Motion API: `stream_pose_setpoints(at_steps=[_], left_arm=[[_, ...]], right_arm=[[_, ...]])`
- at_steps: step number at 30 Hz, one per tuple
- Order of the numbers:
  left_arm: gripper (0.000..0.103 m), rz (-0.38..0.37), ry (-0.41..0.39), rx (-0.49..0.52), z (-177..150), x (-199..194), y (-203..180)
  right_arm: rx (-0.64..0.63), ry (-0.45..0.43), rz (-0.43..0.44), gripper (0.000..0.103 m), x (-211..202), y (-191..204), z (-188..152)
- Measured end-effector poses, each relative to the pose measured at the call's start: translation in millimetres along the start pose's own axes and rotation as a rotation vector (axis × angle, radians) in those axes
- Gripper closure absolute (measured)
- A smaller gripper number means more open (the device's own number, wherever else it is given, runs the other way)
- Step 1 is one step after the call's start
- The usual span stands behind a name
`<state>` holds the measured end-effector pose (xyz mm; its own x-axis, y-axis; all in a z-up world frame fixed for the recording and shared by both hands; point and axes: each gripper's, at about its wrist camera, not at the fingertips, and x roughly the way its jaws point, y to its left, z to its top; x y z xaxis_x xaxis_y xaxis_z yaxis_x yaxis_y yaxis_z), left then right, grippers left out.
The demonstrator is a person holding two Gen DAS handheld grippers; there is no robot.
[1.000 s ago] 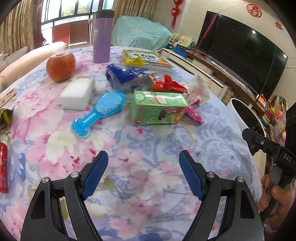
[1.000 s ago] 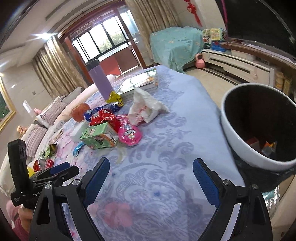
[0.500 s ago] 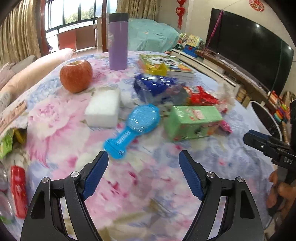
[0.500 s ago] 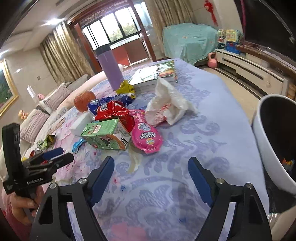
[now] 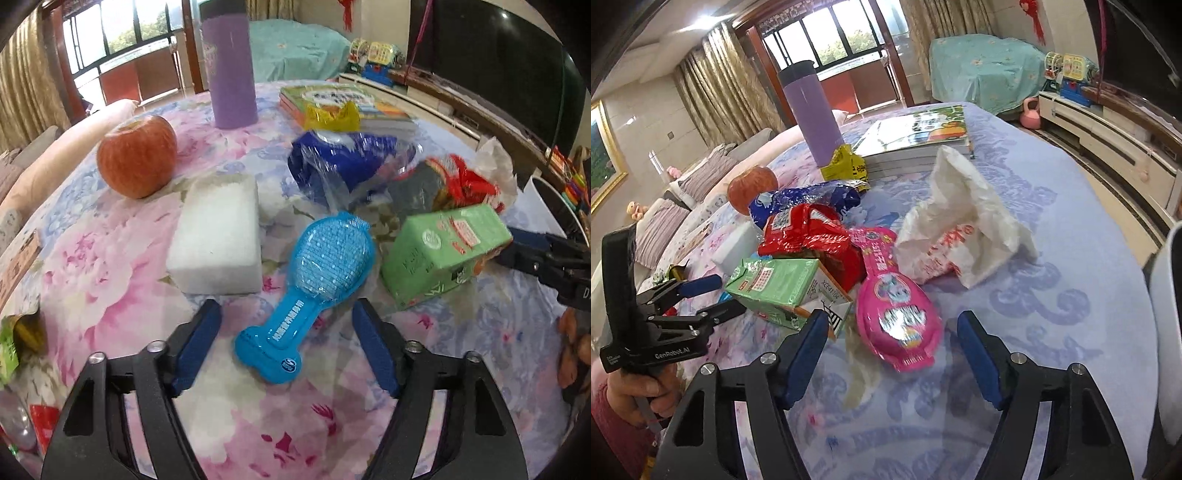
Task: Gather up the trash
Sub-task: 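Grasp the blue brush with the left tool while the right tool grasps the pink candy pack, then lift the blue brush and pink candy pack and carry them toward the bin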
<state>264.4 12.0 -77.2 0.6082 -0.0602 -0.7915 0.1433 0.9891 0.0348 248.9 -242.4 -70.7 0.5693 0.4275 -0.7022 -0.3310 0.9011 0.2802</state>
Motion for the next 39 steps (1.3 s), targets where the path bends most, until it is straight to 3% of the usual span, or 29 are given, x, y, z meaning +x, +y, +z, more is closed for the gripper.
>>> stream_pose_setpoints(at_steps=[4, 9, 28, 39], left_arm=[[0.048, -0.004, -0.004, 0.033, -3.3, -1.4, -7.6], [0.082, -0.032, 0.003, 0.052, -8.2, -7.1, -15.9], [0.083, -0.114, -0.025, -0.039, -58.9, -60.5, -39.0], [0.084, -0.217, -0.041, 0.026, -62.1, -80.2, -91.8]], right_arm=[[-0.01, 0.018, -0.004, 0.055, 6.6, 3.2, 1.9], [-0.003, 0.013, -0.004, 0.055, 2.7, 0.7, -1.3], [0.066, -0.021, -0.016, 0.056, -52.3, -8.4, -50.2], [0.117, -0.069, -0.038, 0.056, -88.8, -22.2, -67.7]])
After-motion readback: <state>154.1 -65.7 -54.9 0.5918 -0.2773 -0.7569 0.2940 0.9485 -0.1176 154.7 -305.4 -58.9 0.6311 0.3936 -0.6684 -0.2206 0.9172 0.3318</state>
